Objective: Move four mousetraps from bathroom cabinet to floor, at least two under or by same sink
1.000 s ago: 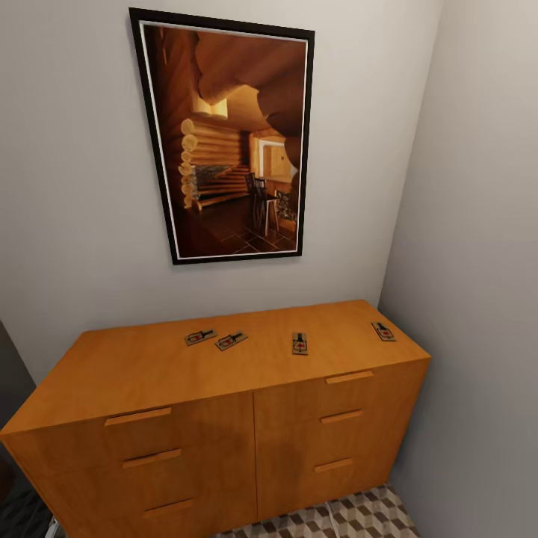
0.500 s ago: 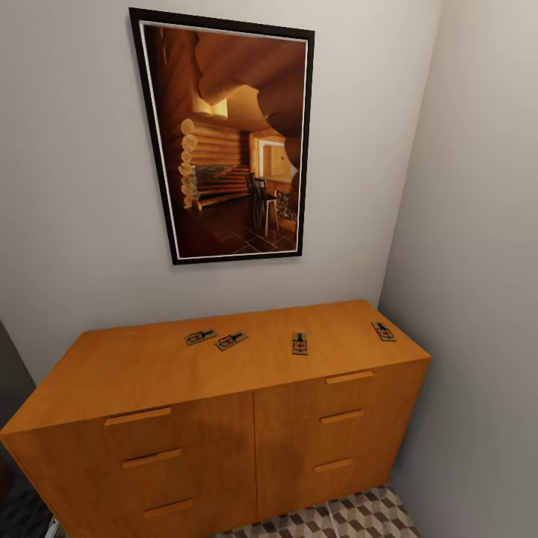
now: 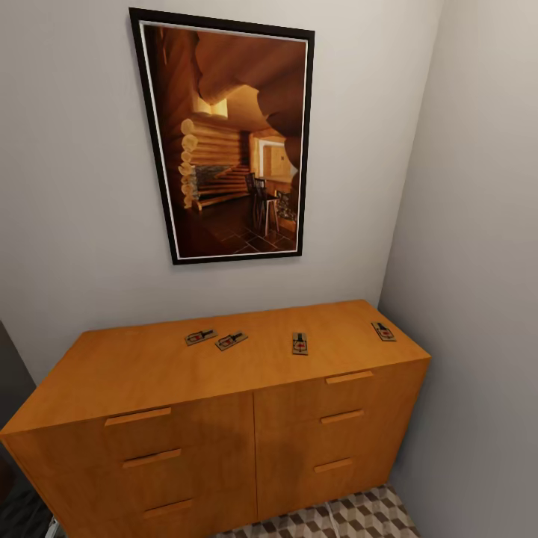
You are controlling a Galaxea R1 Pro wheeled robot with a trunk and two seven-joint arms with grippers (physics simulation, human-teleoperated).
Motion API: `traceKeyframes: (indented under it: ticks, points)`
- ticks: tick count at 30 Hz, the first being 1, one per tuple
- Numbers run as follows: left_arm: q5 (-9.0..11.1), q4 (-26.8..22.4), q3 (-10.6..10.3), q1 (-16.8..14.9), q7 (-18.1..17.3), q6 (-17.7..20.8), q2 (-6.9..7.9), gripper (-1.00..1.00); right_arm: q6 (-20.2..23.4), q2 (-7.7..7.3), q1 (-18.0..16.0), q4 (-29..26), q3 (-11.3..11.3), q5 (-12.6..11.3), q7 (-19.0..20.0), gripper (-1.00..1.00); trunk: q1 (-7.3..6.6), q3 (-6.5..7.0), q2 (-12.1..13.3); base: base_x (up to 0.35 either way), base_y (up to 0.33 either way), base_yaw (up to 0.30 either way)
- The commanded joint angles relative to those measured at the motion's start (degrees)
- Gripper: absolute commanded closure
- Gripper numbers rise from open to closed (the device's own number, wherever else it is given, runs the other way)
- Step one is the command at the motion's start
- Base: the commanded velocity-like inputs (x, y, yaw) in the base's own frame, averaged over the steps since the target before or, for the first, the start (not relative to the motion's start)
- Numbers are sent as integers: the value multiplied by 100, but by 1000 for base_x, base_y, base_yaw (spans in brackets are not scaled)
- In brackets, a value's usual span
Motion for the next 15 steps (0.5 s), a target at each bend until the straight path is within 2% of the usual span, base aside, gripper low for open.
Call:
traceKeyframes:
  ticks: [1,15]
  points:
    - [-1,-19,1,-1,12,0,-1,-100,-14,0,-1,-17,5,15,-1,-100,0,-5,-3,0,0,0]
    - [-3,-146,0,-1,17,22,-9,-100,126,-14,-1,-97,19,33,-10,-100,0,-5,-3,0,0,0]
